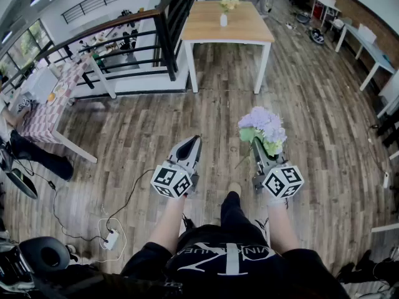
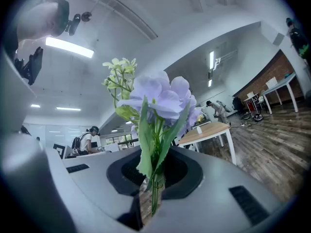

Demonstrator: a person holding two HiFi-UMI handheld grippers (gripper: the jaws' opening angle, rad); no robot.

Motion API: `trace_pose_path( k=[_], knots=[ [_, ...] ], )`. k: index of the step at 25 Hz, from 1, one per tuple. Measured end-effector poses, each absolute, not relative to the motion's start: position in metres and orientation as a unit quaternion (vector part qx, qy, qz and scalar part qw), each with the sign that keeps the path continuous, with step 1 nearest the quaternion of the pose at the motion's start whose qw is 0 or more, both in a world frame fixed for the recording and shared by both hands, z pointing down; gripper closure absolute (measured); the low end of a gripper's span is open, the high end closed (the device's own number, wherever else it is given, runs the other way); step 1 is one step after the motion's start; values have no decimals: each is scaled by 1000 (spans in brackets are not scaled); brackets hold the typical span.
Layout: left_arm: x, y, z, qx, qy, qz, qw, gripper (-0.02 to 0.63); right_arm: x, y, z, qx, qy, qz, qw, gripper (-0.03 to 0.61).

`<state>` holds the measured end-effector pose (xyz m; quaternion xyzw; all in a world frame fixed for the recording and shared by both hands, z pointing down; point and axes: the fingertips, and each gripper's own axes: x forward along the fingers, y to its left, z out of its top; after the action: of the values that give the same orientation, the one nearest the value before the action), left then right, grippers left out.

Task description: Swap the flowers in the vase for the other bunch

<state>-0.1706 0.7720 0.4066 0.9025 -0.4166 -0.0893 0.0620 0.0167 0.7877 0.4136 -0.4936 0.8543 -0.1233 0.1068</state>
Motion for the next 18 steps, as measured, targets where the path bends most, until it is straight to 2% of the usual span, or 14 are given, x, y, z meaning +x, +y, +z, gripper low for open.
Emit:
trace_pose_path(
  k=[10, 18],
  knots=[
    [-185, 736, 414, 896, -427, -96, 73, 603, 4, 750, 418, -495, 854, -126, 102, 519],
    [-179, 661, 419, 897, -425, -86, 79, 603, 9, 669, 431, -502, 846, -141, 111, 519]
  ],
)
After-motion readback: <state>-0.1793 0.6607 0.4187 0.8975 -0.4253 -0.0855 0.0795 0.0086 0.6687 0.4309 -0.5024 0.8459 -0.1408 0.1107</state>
